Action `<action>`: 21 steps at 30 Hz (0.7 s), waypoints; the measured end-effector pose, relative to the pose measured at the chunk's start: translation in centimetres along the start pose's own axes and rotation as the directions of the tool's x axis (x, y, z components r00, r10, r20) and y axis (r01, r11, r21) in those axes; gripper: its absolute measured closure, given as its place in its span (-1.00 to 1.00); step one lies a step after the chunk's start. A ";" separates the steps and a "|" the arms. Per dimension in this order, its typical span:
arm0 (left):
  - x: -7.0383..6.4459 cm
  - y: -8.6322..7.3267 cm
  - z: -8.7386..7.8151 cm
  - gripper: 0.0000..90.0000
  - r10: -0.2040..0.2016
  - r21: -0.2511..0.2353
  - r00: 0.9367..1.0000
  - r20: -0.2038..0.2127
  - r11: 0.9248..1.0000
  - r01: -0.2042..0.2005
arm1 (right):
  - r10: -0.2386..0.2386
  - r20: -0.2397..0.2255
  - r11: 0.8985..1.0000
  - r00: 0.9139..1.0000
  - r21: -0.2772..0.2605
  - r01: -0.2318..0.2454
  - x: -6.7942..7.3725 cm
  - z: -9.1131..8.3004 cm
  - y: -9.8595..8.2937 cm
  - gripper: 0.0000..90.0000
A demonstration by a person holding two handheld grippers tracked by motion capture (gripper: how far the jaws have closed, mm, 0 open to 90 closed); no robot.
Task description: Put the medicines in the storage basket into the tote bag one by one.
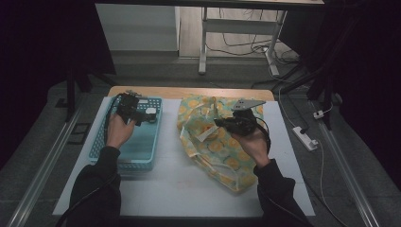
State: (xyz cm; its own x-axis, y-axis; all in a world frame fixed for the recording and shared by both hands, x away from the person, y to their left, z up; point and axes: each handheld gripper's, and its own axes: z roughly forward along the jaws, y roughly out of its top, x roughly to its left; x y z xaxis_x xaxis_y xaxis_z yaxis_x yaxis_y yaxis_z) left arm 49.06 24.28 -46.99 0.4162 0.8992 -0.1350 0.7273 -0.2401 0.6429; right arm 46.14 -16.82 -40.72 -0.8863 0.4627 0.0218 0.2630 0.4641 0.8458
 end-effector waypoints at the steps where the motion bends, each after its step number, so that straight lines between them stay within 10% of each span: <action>1: 0.1 0.0 0.1 -1.00 -0.005 0.004 1.000 -0.004 1.000 0.005 | 0.000 0.000 1.000 1.000 0.000 0.000 0.0 0.0 0.0 0.99; 21: 0.6 1.4 4.0 -0.74 0.044 0.126 0.998 -0.053 0.991 -0.037 | -0.004 0.000 1.000 1.000 0.000 0.004 0.1 0.0 0.1 0.99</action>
State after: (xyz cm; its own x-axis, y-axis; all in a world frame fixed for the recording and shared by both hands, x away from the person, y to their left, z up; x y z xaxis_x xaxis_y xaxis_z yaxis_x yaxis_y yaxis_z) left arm 52.53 23.00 -49.15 0.4185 0.9058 -0.0668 0.7743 -0.3173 0.5475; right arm 46.11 -16.77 -40.67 -0.8875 0.4604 0.0185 0.2595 0.4662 0.8457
